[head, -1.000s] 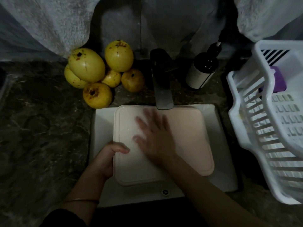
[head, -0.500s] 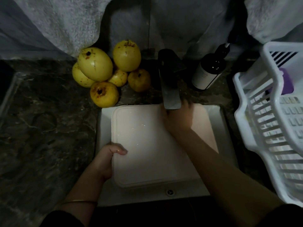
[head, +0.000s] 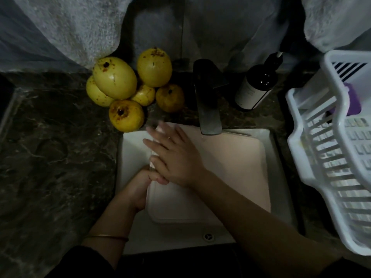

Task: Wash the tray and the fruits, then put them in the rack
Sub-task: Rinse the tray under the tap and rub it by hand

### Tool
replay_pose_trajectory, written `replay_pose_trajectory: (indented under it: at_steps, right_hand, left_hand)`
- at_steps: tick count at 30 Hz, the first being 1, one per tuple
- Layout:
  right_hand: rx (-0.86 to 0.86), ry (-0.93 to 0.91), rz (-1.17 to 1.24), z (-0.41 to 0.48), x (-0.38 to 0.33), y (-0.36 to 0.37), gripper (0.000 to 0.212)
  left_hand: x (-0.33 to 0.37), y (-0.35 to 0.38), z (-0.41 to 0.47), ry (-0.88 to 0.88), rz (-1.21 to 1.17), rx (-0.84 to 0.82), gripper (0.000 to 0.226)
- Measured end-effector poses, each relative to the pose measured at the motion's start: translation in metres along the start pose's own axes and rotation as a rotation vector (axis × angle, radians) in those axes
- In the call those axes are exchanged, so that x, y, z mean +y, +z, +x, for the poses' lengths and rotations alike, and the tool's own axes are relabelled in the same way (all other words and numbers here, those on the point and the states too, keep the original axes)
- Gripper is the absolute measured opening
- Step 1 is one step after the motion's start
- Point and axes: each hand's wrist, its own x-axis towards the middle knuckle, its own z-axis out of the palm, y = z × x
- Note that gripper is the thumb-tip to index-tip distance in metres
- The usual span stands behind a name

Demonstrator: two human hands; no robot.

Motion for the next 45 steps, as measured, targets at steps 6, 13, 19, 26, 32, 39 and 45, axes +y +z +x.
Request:
replay_pose_trajectory:
  at_steps: [6, 13, 19, 26, 32, 39, 45]
  right_hand:
    - [0.089, 0.448, 0.006, 0.0, -0.002, -0.007, 0.061]
    - [-0.028, 0.831, -0.117, -0.038, 0.055, -0.02, 0.077]
    - [-0.015, 1.063, -0.068, -0.073, 0.088, -0.035, 0.069]
    - [0.099, 1.357, 0.123, -0.07, 0.095, -0.044, 0.069]
    - [0.195, 1.323, 0.207, -0.075, 0.105, -0.047, 0.053]
    - [0.342, 1.25, 0.181, -0.09, 0.11, -0.032, 0.043]
    - [0.104, 0.985, -0.13, -0.088, 0.077, -0.015, 0.066]
  left_hand:
    - [0.006, 0.003, -0.004, 0.024, 0.111, -0.018, 0.045]
    - [-0.001, -0.008, -0.013, 0.032, 0.137, 0.147, 0.034]
    - [0.001, -0.019, -0.019, 0.007, 0.096, 0.161, 0.008]
    - [0.001, -0.013, -0.025, 0.014, 0.091, 0.145, 0.019]
    - [-0.008, -0.021, -0.022, 0.054, 0.126, 0.233, 0.035]
    - [-0.026, -0.016, -0.014, 0.266, 0.27, 0.493, 0.021]
    - [-0.03, -0.014, -0.005, 0.231, 0.186, 0.571, 0.026]
